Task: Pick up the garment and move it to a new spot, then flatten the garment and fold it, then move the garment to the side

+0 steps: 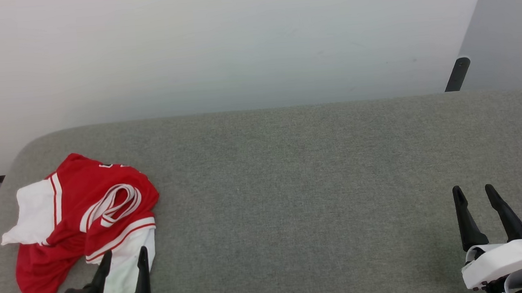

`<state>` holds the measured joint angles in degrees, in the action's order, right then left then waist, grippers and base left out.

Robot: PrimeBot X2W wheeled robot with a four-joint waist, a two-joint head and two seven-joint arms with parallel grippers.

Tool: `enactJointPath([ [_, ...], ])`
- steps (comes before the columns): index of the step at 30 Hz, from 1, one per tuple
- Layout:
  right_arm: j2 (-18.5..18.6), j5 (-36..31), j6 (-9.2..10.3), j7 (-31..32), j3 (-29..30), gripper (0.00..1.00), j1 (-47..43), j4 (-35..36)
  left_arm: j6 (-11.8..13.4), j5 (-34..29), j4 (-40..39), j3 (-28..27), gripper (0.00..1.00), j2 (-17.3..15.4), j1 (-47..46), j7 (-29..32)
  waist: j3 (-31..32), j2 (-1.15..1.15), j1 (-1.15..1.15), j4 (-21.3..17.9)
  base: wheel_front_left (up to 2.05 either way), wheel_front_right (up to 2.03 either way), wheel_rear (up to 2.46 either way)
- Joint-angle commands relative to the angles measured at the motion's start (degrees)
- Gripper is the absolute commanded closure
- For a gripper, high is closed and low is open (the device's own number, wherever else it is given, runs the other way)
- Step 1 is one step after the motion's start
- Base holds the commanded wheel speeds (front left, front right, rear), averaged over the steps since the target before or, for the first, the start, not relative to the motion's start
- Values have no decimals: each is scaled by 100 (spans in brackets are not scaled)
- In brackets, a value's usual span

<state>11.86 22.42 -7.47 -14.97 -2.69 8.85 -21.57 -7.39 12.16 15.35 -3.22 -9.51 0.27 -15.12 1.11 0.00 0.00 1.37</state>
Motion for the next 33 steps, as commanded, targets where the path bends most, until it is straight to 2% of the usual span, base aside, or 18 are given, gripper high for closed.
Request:
enactJointPath([
  [1, -7, -50, -4, -28, 3, 0, -31, -8, -16, 29, -1, -3, 0, -23, 35, -5, -1, 0, 0, -1, 0, 0, 0],
  [19, 30, 51, -4, -29, 0, 0, 14, 37, -17, 19, 18, 31, 0, -13, 24, -4, 3, 0, 0, 71, 0, 0, 0],
  [25, 33, 76, -4, -24, -79, 0, -30, 59, -15, -54, 7, -88, 0, 35, 7, -4, -21, 0, 0, 342, 0, 0, 0],
  [33, 51, 146, -4, -9, -277, 0, -35, 77, 2, -54, 39, -260, 0, 103, 3, -4, -40, 0, 0, 977, 0, 0, 0],
])
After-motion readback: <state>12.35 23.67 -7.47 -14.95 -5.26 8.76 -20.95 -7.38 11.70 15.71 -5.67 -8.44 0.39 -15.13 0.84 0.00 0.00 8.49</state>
